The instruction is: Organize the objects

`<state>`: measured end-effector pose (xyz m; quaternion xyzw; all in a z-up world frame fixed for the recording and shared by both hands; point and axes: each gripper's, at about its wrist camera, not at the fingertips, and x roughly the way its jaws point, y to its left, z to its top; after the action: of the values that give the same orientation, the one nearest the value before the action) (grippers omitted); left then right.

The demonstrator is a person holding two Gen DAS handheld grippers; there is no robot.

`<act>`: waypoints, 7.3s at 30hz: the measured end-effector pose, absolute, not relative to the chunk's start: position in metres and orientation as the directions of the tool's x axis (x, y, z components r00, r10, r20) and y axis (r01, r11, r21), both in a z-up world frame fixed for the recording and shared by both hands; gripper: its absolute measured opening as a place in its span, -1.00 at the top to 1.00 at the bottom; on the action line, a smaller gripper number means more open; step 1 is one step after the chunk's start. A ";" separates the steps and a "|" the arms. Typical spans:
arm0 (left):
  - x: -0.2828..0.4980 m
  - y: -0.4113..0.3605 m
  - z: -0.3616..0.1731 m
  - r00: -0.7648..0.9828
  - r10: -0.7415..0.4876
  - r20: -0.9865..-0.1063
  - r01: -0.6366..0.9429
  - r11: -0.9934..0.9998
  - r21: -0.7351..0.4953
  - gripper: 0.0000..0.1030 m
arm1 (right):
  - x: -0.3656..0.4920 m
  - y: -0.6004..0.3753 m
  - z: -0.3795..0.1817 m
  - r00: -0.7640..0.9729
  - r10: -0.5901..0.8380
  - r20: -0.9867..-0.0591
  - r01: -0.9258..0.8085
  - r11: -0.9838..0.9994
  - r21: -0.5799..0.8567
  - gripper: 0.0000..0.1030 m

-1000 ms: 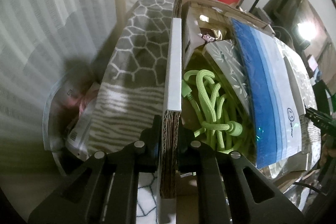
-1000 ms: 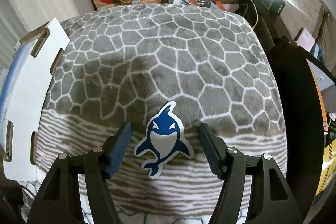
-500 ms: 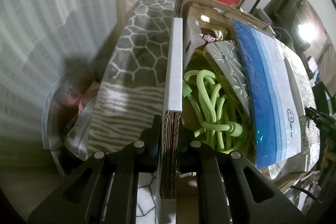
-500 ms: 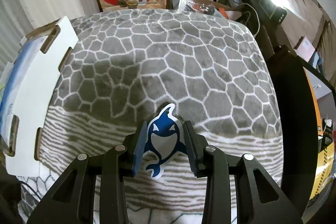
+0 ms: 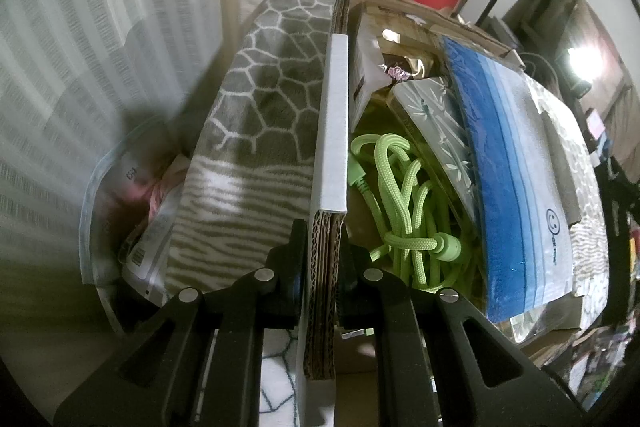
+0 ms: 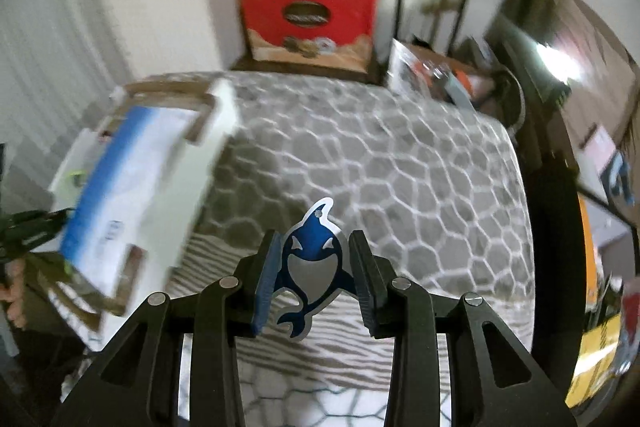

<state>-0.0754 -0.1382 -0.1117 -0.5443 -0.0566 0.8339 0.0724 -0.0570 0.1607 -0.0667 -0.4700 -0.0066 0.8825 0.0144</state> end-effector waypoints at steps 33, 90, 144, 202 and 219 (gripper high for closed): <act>-0.075 -0.137 -0.115 -0.389 0.199 -0.900 -0.057 -0.980 -0.193 0.79 | -0.115 0.086 -0.063 -0.532 -0.190 -0.825 0.103 -0.982 0.159 0.14; -0.030 -0.041 -0.072 -0.259 0.375 -0.890 -0.378 -0.888 -0.263 -0.17 | 0.033 0.191 -0.100 -0.549 -0.459 -0.698 -0.134 -0.776 0.616 0.29; -0.094 -0.044 -0.088 -0.304 0.442 -0.844 -0.320 -0.882 -0.347 -0.43 | -0.041 0.270 -0.090 -0.534 -0.265 -0.803 -0.161 -0.901 0.404 0.37; -0.020 -0.046 -0.029 -0.575 0.303 -0.760 -0.285 -0.945 -0.161 -0.99 | 0.027 0.214 -0.033 -0.677 0.050 -0.734 -0.190 -0.976 0.109 -0.50; -0.003 -0.028 -0.038 -0.562 0.268 -0.782 -0.271 -0.953 -0.131 -1.00 | 0.060 0.168 -0.046 -0.691 0.156 -0.706 -0.268 -0.962 0.049 -0.99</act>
<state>-0.0034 -0.0283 -0.0384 -0.4422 0.0020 0.8838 0.1525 0.0604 0.1683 -0.0455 -0.3757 0.0743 0.9165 0.1155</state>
